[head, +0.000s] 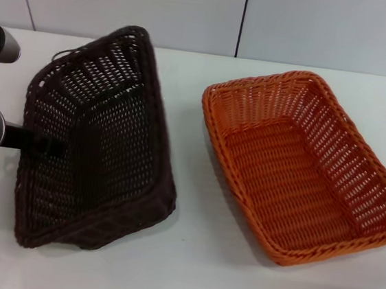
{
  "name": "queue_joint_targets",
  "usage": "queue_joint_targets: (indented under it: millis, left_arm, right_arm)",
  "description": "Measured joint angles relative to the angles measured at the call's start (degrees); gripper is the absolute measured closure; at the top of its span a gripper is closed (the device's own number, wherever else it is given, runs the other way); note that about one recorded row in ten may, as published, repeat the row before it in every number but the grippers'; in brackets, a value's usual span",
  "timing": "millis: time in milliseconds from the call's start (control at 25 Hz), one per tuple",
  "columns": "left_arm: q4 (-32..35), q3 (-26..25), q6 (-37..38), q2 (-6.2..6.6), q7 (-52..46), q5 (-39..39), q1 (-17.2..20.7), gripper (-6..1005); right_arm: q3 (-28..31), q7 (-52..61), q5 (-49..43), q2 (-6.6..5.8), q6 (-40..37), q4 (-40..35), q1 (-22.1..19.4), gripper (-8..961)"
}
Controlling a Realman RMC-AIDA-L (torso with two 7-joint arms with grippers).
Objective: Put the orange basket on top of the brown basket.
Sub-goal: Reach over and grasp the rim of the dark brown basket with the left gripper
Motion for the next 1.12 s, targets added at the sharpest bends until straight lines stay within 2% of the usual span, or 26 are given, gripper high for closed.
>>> queue_joint_targets:
  millis: [120, 480, 840, 1000, 1120]
  left_arm:
    - [0.33, -0.04, -0.65, 0.01, 0.56, 0.04, -0.35, 249]
    - [-5.48, 0.32, -1.04, 0.00, 0.81, 0.15, 1.34, 459]
    - [-6.30, -0.05, -1.70, 0.02, 3.76, -0.33, 1.06, 688]
    - [-8.24, -1.61, -3.84, 0.04, 10.21, -0.85, 0.41, 752]
    - [-10.48, -4.22, -7.62, 0.06, 15.96, -1.75, -1.22, 755]
  right_arm:
    - [0.00, 0.01, 0.00, 0.00, 0.05, 0.00, 0.05, 125]
    - [0.00, -0.01, 0.00, 0.00, 0.15, 0.00, 0.57, 125]
    - [0.03, -0.31, 0.08, 0.00, -0.13, 0.18, 0.75, 125]
    - [0.26, -0.22, 0.08, -0.02, -0.13, 0.18, 0.95, 125]
    - [0.32, -0.01, 0.08, -0.08, -0.15, 0.16, 1.12, 125]
